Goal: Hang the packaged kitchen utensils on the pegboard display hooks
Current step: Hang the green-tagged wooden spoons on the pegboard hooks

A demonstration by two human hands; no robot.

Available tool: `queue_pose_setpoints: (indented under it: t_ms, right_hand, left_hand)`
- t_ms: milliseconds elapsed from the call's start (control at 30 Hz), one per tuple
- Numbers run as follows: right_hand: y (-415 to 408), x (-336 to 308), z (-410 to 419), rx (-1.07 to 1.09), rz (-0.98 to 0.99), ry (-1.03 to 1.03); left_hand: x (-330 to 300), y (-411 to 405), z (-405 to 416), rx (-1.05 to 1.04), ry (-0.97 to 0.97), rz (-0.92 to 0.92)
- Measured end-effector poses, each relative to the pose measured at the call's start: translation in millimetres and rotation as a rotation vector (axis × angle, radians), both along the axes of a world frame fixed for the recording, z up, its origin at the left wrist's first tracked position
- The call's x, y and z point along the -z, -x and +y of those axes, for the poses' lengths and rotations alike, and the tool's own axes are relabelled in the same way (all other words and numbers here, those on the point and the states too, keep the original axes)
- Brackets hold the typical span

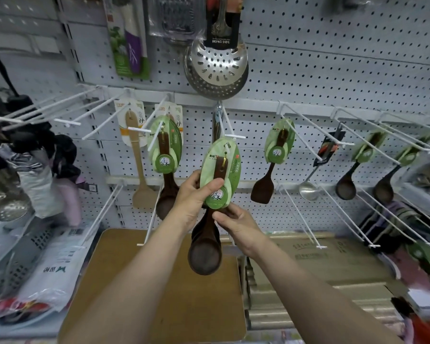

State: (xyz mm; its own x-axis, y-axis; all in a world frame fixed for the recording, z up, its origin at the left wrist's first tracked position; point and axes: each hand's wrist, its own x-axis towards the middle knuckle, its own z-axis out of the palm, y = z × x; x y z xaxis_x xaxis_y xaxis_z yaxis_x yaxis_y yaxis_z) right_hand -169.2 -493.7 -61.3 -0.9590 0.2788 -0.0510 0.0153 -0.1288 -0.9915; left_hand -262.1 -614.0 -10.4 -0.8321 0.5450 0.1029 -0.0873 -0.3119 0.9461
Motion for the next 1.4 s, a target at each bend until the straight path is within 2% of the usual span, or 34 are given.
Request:
queue_pose_setpoints:
  t_ms: [400, 667, 967, 1200, 1400]
  right_hand:
    - [-77.2, 3.5, -66.2, -0.048, 0.007, 0.089]
    - [-116.0, 6.4, -144.1, -0.175, -0.054, 0.108]
    - [-116.4, -7.9, -241.3, -0.218, -0.149, 0.164]
    - [-84.7, -4.8, -342.0, -0.245, -0.229, 0.161]
    - [-31.4, -2.7, -485.1, -0.330, -0.301, 0.182]
  left_hand:
    - [-2.5, -87.4, -62.0, -0.089, -0.017, -0.042]
    - [-2.4, -129.2, -138.6, -0.343, -0.017, -0.274]
    - [0.0, -130.7, -235.5, -0.450, -0.059, -0.407]
    - [15.0, -107.6, -341.4, -0.494, -0.096, -0.469]
    - [23.5, -69.9, -494.7, -0.518, -0.079, -0.473]
